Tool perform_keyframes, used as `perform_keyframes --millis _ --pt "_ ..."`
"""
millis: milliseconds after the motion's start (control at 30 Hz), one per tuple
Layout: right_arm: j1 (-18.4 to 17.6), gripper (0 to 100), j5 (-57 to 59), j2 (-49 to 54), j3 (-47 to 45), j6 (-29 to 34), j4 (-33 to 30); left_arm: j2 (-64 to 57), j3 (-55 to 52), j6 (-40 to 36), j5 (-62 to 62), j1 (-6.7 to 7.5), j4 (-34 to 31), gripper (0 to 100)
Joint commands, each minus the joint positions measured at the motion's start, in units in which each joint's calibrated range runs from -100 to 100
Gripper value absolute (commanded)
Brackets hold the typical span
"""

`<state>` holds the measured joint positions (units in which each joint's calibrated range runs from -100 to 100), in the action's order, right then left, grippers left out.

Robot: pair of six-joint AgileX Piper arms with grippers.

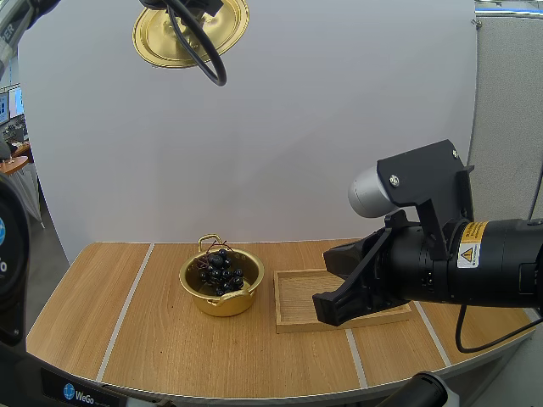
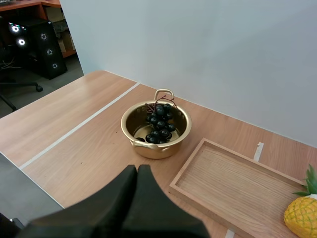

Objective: Open the pot, put the grape inside, and close it

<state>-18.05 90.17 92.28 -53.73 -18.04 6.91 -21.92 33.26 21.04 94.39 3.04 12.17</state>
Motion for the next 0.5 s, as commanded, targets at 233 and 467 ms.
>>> perform_keyframes --millis 233,467 --pt "0.22 0 -1.11 0.6 -0.12 -0.12 -0.38 0.36 -15.23 -1.23 5.61 0.12 -0.89 0" --pt "0.22 0 -1.11 0.6 -0.12 -0.12 -0.38 2.62 -26.7 -1.13 5.61 0.12 -0.89 0"
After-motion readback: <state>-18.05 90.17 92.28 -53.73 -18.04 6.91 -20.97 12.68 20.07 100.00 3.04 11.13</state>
